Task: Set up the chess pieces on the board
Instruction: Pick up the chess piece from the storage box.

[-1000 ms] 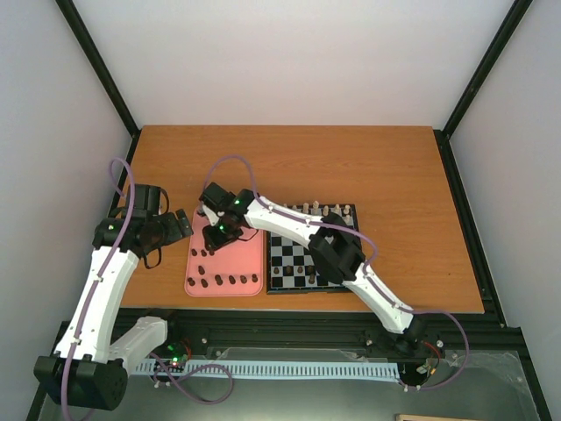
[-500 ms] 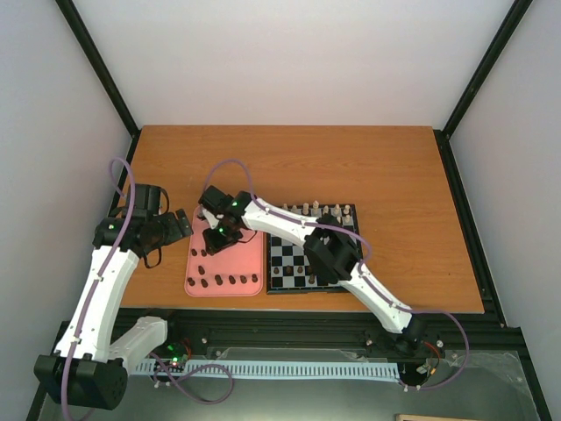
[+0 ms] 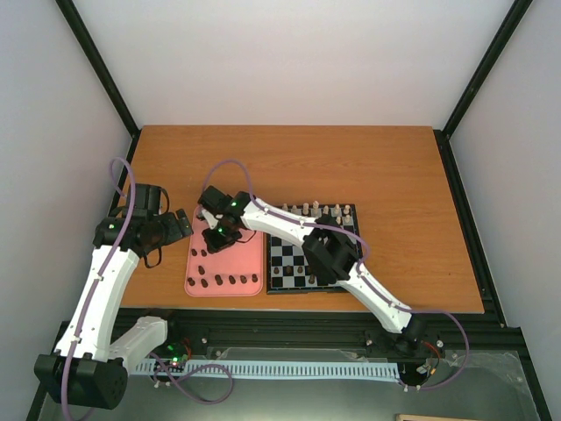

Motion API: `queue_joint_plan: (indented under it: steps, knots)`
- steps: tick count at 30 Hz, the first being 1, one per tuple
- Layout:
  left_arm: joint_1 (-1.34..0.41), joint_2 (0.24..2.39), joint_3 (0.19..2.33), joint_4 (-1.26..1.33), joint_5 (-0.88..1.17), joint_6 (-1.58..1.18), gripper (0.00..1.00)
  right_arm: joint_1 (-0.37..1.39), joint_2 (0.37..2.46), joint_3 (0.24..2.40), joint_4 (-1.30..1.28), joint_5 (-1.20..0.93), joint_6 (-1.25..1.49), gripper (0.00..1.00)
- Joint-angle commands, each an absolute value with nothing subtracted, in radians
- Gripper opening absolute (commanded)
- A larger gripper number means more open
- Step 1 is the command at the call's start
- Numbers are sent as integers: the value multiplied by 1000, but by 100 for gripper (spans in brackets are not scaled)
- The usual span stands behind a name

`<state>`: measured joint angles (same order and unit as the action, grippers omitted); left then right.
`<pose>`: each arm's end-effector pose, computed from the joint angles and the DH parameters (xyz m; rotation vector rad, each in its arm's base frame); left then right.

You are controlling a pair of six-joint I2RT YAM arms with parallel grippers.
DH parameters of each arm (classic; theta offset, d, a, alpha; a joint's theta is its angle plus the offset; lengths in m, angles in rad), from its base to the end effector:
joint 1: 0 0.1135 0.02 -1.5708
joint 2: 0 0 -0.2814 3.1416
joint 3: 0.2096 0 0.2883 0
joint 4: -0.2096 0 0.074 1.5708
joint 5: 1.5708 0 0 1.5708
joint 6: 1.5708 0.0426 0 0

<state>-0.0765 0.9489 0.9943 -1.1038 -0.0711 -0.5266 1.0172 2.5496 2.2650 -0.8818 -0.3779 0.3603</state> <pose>0.1918 -0.0117 0.3134 -0.6106 2.5576 -0.1153 0.2946 0.5065 0.1445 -1.0634 2.7612 0.8217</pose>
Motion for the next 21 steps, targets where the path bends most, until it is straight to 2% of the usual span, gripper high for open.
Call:
queue_joint_plan:
  steps: [1,5,13,21]
  knots:
    - [-69,947,1012,-1106,-76,-526,100,1025,2571,2293,-900,-367,357,15]
    - [-70,942,1007,-1106,-75,-532,100,1024,2557,2288,-910,-351,343,11]
    - [-70,937,999,-1101,-71,-534,100,1022,2439,2236,-916,-226,305,9]
    - [-69,942,991,-1086,-59,-527,100,992,2209,2011,-897,-131,332,9]
